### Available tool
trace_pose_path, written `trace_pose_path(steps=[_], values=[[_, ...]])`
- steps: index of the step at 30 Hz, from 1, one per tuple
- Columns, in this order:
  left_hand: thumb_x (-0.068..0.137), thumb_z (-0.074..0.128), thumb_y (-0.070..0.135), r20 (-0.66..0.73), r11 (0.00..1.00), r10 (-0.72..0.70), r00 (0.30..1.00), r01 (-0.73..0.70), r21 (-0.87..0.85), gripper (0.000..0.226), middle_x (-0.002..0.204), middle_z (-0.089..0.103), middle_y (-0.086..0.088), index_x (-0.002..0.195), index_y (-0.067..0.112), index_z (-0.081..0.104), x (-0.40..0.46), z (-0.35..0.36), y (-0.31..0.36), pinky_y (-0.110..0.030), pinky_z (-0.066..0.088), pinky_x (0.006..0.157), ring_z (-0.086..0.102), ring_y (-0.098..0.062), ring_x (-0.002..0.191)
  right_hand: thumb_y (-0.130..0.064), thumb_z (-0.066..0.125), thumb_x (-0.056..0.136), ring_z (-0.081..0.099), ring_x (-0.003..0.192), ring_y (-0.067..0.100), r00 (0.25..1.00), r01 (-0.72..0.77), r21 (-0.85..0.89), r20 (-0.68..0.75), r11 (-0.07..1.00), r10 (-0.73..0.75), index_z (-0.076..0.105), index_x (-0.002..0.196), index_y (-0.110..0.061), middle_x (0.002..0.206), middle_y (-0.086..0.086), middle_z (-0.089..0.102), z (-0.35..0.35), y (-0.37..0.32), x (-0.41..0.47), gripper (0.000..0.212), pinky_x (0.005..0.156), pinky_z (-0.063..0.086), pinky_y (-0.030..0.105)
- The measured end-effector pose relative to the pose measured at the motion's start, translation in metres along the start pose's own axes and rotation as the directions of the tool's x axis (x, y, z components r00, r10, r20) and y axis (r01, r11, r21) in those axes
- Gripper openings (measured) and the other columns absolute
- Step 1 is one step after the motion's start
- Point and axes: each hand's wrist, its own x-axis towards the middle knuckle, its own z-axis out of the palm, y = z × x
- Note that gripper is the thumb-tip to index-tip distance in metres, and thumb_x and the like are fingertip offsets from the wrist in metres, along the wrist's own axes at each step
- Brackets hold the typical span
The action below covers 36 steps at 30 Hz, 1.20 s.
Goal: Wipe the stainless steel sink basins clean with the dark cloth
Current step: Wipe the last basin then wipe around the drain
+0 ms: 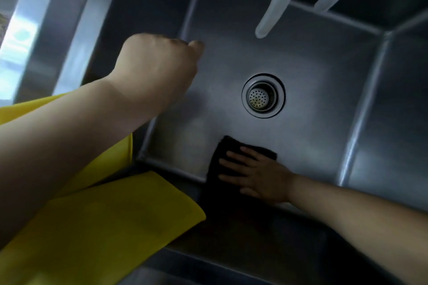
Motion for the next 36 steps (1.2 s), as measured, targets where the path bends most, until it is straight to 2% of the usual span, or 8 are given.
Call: trace_pose_path(steps=[5,10,15,19,25,29,33,36], values=[[0.09,0.049,0.02,0.067,0.996,0.063,0.996,-0.059,-0.062,0.017,0.088,0.065,-0.008,0.106,0.014,0.054,0.008,0.004,0.02,-0.024,0.017,0.048,0.062,-0.033,0.076,-0.061,0.042,0.08,-0.005,0.146,0.023,0.979,-0.186,-0.074,0.068,0.98,0.191,0.035,0.14,-0.031,0.146,0.003,0.04,0.004,0.019,-0.087,0.067,0.112,0.008,0.046],[0.089,0.049,0.02,0.12,0.99,0.139,0.983,-0.133,-0.055,0.016,0.084,0.061,-0.002,0.103,0.016,0.056,0.004,0.014,0.037,-0.022,0.017,0.048,0.048,-0.024,0.065,-0.066,0.061,0.069,0.029,0.138,0.036,0.957,-0.283,-0.039,0.054,0.958,0.285,0.039,0.142,-0.027,0.149,0.009,0.036,-0.002,0.022,-0.045,0.085,0.111,0.018,0.057],[0.09,0.047,0.018,0.166,0.984,0.176,0.97,-0.173,-0.037,0.01,0.072,0.042,0.001,0.097,0.015,0.053,0.003,0.029,0.042,-0.026,0.02,0.048,0.038,-0.02,0.059,-0.063,0.045,0.081,0.012,0.143,0.04,0.916,-0.396,0.082,-0.028,0.915,0.399,0.025,0.148,-0.025,0.155,0.014,0.021,-0.011,0.015,0.051,0.08,0.112,0.004,0.062],[0.091,0.045,0.024,0.215,0.982,0.179,0.96,-0.161,-0.098,0.012,0.089,0.06,0.001,0.1,0.019,0.052,0.003,0.046,0.041,-0.029,0.033,0.058,0.055,-0.022,0.072,-0.062,0.035,0.086,-0.004,0.145,0.035,0.89,-0.452,0.109,-0.013,0.885,0.456,0.012,0.151,-0.028,0.159,0.01,0.007,-0.013,0.012,0.082,0.077,0.115,-0.006,0.056],[0.089,0.049,0.029,0.185,0.977,0.169,0.968,-0.14,-0.16,0.022,0.095,0.066,-0.009,0.103,0.014,0.06,-0.001,0.055,0.041,-0.031,0.032,0.061,0.062,-0.033,0.081,-0.057,0.042,0.085,0.003,0.145,0.032,0.866,-0.495,0.101,-0.024,0.863,0.499,0.017,0.149,-0.029,0.158,0.006,0.012,-0.001,0.031,0.026,0.074,0.116,-0.002,0.053],[0.087,0.054,0.025,0.138,0.974,0.18,0.974,-0.157,-0.162,0.015,0.082,0.065,-0.012,0.09,0.011,0.06,-0.001,0.049,0.04,-0.028,0.028,0.056,0.061,-0.033,0.069,-0.053,0.054,0.081,0.001,0.145,0.03,0.734,-0.678,0.079,0.031,0.731,0.678,0.016,0.149,-0.028,0.158,0.007,0.01,0.009,0.053,-0.039,0.082,0.115,-0.001,0.05],[0.088,0.053,0.024,0.115,0.97,0.192,0.975,-0.171,-0.173,0.013,0.068,0.054,-0.008,0.082,0.012,0.051,0.003,0.043,0.038,-0.026,0.024,0.053,0.047,-0.027,0.058,-0.057,0.04,0.086,-0.016,0.143,0.028,0.48,-0.875,0.016,0.153,0.483,0.864,-0.009,0.146,-0.024,0.156,0.009,-0.012,0.02,0.044,-0.097,0.084,0.115,-0.01,0.048],[0.09,0.051,0.022,0.12,0.974,0.193,0.974,-0.176,-0.139,0.013,0.063,0.041,-0.002,0.081,0.013,0.048,0.004,0.041,0.04,-0.023,0.015,0.048,0.039,-0.023,0.056,-0.058,0.03,0.087,-0.029,0.138,0.033,0.448,-0.883,-0.032,0.245,0.469,0.86,-0.019,0.142,-0.019,0.149,0.014,-0.027,0.026,0.015,-0.105,0.084,0.112,-0.019,0.049]])
